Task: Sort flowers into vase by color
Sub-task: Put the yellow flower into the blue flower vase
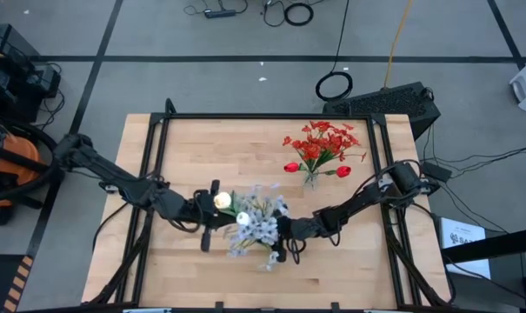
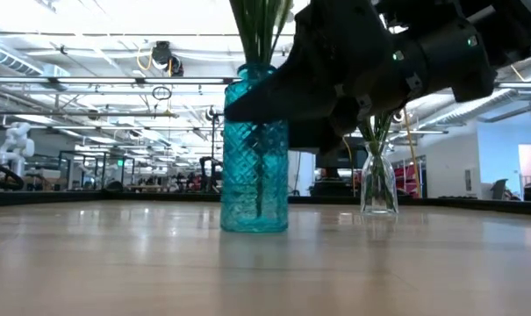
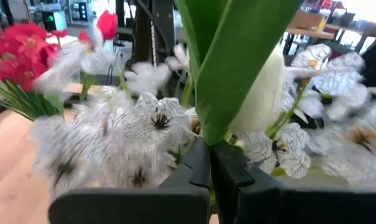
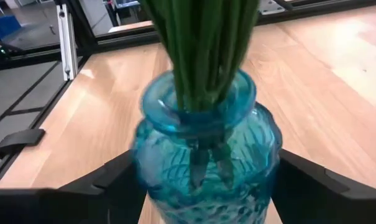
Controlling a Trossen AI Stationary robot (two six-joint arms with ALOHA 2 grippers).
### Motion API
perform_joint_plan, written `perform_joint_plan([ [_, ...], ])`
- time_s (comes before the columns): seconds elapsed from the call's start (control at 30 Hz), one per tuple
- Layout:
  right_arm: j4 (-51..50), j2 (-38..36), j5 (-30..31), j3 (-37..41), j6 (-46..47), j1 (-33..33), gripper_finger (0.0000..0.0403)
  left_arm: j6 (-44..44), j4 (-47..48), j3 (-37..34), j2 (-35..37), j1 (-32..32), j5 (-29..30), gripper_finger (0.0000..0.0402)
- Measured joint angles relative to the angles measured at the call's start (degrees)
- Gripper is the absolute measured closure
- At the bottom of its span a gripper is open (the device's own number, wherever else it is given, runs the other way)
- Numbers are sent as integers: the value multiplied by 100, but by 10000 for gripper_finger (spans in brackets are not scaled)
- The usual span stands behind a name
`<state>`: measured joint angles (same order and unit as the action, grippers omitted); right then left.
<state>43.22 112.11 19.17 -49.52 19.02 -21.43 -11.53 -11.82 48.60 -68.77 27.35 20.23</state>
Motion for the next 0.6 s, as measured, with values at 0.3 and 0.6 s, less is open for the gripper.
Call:
perform_joint_plan([
  [0.3,-1069,-598,-1,0,122,-7,120,-20,226,6,43,17,-32,402],
  [0.6,-2210,-1545,26,-1,433,-90,120,-15,227,13,37,15,-61,402],
])
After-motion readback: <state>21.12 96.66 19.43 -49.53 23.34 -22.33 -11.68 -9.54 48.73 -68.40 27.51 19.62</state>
